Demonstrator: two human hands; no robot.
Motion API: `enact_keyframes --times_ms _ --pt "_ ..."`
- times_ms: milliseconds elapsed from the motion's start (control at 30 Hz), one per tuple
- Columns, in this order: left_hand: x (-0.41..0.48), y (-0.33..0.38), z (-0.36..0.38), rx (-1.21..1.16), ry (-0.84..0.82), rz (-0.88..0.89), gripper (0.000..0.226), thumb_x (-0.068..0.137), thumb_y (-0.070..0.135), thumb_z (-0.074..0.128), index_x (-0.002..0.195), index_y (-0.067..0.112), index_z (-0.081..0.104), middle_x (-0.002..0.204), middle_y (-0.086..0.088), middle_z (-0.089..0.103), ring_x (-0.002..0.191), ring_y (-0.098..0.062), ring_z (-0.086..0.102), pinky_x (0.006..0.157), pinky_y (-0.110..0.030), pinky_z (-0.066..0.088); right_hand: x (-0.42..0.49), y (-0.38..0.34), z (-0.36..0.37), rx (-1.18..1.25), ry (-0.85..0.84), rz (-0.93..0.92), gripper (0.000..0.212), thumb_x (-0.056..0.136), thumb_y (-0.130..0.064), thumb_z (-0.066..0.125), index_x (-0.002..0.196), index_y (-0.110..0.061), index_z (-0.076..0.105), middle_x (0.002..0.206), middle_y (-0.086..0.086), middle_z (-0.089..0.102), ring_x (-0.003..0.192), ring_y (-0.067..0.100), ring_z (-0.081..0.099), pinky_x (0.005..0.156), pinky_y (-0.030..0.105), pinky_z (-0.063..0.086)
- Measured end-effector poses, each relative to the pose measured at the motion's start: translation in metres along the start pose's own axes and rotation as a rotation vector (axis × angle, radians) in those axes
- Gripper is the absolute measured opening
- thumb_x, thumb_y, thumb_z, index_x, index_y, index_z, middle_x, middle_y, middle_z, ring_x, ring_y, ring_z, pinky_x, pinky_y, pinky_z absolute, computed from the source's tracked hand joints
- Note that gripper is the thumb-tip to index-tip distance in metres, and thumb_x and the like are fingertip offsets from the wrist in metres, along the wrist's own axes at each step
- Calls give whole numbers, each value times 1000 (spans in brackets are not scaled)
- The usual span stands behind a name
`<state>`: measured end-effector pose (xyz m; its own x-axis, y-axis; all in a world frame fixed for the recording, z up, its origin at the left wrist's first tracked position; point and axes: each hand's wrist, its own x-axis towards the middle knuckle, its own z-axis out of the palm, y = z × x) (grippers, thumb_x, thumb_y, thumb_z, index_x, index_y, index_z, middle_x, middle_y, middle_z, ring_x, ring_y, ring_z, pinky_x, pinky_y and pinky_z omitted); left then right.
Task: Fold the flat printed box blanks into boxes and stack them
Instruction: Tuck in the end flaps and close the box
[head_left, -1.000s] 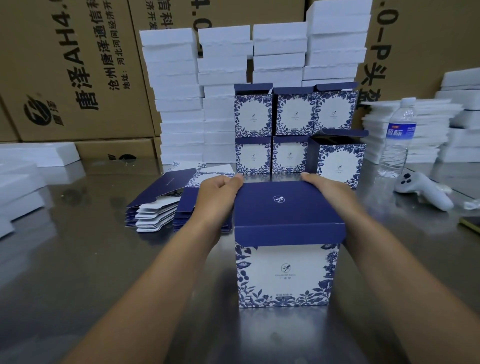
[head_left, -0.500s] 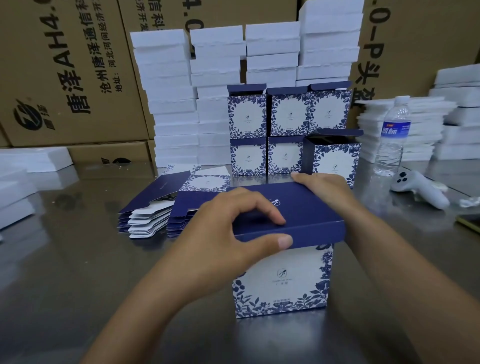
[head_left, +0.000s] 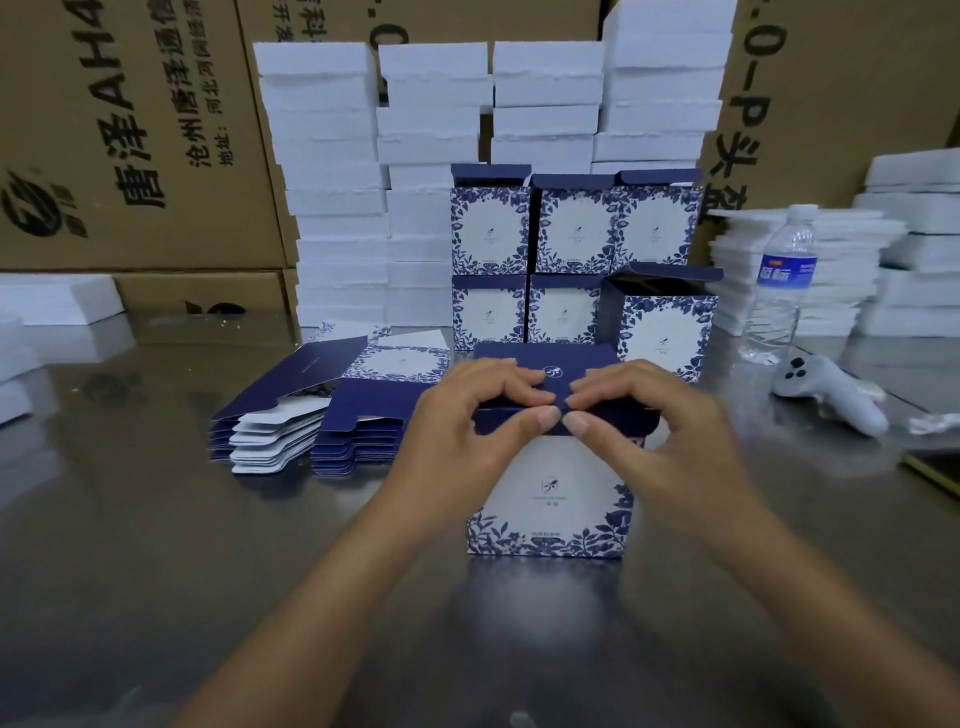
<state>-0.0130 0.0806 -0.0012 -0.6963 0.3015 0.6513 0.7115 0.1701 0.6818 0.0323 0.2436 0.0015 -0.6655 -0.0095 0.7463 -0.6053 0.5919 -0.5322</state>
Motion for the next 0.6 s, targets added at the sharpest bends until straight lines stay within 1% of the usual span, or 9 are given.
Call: enact_keyframes --times_ms 67,133,233,300,367,467,533,600 --pt "1 -4 5 38 59 60 16 80 14 73 78 28 66 96 14 65 103 -1 57 93 -18 41 -2 8 4 -27 53 -56 14 76 -28 71 87 -20 67 90 -6 67 95 7 61 87 17 44" --pt "0 -7 9 80 118 113 3 78 20 69 81 20 69 94 12 65 99 -4 58 94 -29 43 -3 13 7 -67 98 -80 15 75 -26 71 89 -19 68 89 -7 65 95 6 60 87 15 44" --pt "-1 -11 13 120 173 174 11 78 20 68 83 10 71 91 18 64 97 -4 59 92 -43 45 -2 15 12 -108 160 -104 15 76 -21 70 87 -12 71 86 -4 66 92 10 63 85 18 46" --pt "-2 -9 14 134 182 189 11 78 19 68 83 10 71 89 20 63 96 -5 59 91 -46 46 -1 16 14 -83 187 -110 11 75 -17 71 84 -11 71 83 -5 65 90 10 64 84 18 47" --pt "-1 -9 14 127 182 181 10 78 20 68 83 12 71 89 18 63 96 -7 60 91 -43 46 0 16 13 -66 186 -105 9 75 -16 71 83 -12 71 82 -7 64 89 8 64 85 16 47" --pt "-3 -10 11 91 158 161 11 80 19 66 88 14 71 93 15 65 100 -3 60 93 -28 46 0 15 11 -66 170 -116 9 76 -17 72 85 -16 70 83 -9 65 91 5 62 85 16 46" --pt "-4 -12 8 82 118 149 14 83 19 63 94 17 71 99 15 65 107 -1 58 96 -21 43 0 15 9 -53 158 -113 12 77 -19 72 88 -21 69 87 -11 66 92 4 63 87 17 47" --pt "-5 -14 3 73 80 139 15 86 17 61 100 19 68 106 15 64 115 -1 54 100 -18 39 -2 16 6 -23 171 -74 12 77 -25 70 89 -25 68 92 -14 66 95 3 64 91 20 46"
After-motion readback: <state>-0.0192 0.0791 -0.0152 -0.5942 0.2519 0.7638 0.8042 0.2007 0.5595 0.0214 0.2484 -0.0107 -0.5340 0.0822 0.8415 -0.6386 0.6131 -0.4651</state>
